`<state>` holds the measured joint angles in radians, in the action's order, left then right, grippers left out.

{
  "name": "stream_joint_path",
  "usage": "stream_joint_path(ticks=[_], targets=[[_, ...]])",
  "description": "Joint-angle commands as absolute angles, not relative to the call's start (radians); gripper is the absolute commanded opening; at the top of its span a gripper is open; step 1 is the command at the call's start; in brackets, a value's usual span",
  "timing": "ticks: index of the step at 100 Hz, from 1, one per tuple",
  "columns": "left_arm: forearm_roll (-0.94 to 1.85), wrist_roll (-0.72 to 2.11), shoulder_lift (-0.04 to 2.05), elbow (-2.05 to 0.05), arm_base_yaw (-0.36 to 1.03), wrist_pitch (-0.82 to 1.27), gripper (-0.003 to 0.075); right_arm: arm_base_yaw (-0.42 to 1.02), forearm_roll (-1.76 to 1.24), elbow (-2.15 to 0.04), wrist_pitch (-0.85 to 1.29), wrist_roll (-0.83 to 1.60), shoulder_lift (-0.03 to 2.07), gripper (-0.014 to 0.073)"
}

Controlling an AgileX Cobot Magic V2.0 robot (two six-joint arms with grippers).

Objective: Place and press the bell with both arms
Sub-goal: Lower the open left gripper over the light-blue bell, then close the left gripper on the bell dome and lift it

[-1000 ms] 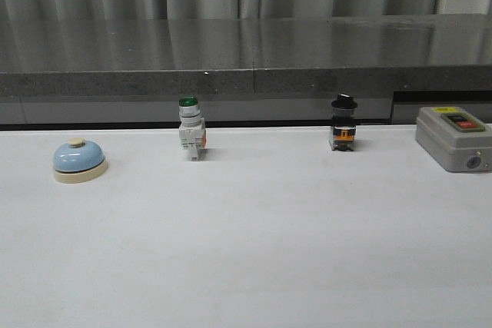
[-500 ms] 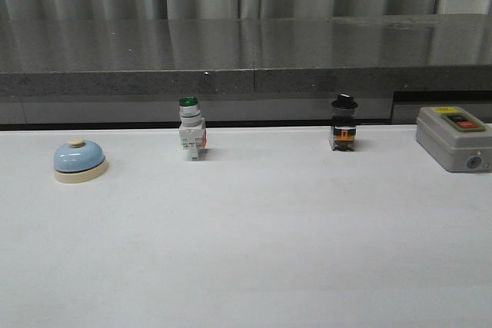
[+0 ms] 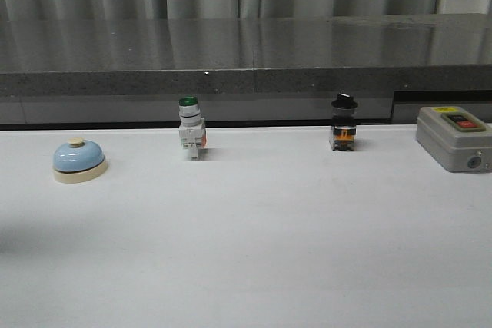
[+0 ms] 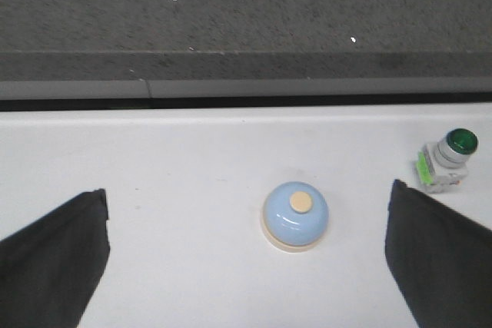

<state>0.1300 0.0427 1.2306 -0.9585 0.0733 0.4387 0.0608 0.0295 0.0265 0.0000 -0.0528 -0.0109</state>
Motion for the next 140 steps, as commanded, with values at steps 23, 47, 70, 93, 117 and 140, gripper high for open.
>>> stream_joint_path(ticks=[23, 47, 70, 93, 117, 140], targets=[[0.145, 0.036, 1.502, -1.174, 0.169, 0.519, 0.0692, 0.06, 0.039, 0.012, -0.087, -0.051, -0.03, -0.007], [0.145, 0.036, 1.714, -1.326, 0.178, 0.676, 0.0692, 0.06, 0.039, 0.012, -0.087, -0.051, -0.03, -0.007], [0.145, 0.036, 1.853, -1.424, 0.178, 0.697, 0.0692, 0.06, 0.039, 0.012, -0.087, -0.051, -0.03, -0.007], [0.145, 0.036, 1.934, -1.456, 0.178, 0.695, 0.0692, 0.06, 0.039, 0.012, -0.087, -0.051, -0.03, -0.007], [0.139, 0.036, 1.978, -1.456, 0.178, 0.691, 0.0692, 0.06, 0.039, 0.012, -0.087, -0.051, -0.03, -0.007], [0.137, 0.036, 1.978, -1.456, 0.178, 0.666, 0.0621, 0.06, 0.039, 0.012, -0.087, -0.051, -0.03, -0.007]])
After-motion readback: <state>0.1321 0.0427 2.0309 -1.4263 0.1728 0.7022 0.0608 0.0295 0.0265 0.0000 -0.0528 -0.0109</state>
